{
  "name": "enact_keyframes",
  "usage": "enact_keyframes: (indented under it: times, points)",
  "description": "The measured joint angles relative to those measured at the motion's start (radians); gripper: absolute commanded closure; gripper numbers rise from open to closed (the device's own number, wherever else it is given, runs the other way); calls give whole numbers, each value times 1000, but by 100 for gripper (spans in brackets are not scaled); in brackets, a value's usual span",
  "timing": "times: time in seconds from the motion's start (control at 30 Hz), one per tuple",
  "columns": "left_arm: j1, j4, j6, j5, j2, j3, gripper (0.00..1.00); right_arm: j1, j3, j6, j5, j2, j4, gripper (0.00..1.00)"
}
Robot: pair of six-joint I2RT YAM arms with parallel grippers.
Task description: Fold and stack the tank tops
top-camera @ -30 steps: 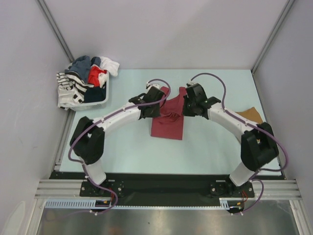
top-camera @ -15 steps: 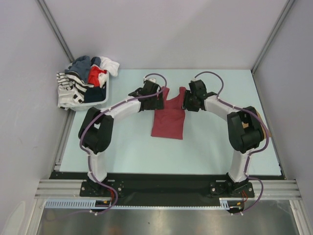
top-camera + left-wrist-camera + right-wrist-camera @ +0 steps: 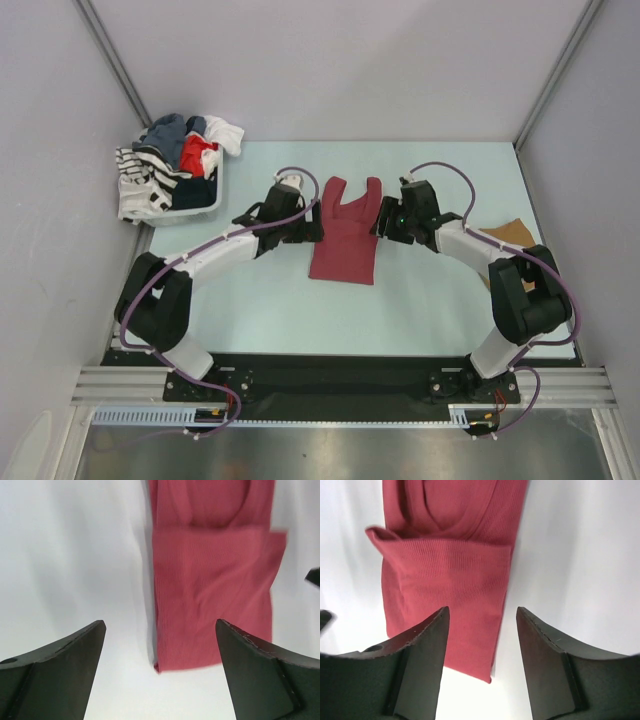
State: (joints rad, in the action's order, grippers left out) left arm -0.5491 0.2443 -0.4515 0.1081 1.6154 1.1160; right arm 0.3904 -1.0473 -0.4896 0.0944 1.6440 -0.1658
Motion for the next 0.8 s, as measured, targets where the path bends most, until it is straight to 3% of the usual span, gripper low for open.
enact_keyframes:
  times: [0.33, 0.43, 0.8]
  points:
    - [-41, -61, -75, -140, -66, -316, 7, 47, 290, -98, 100, -115, 65, 41]
    - [-66, -94, -91, -148, -106, -352, 7, 72, 329, -120, 114, -152, 82, 41]
    - [-76, -183, -128, -164, -59, -358, 25, 106, 361, -173, 140, -137, 151, 57]
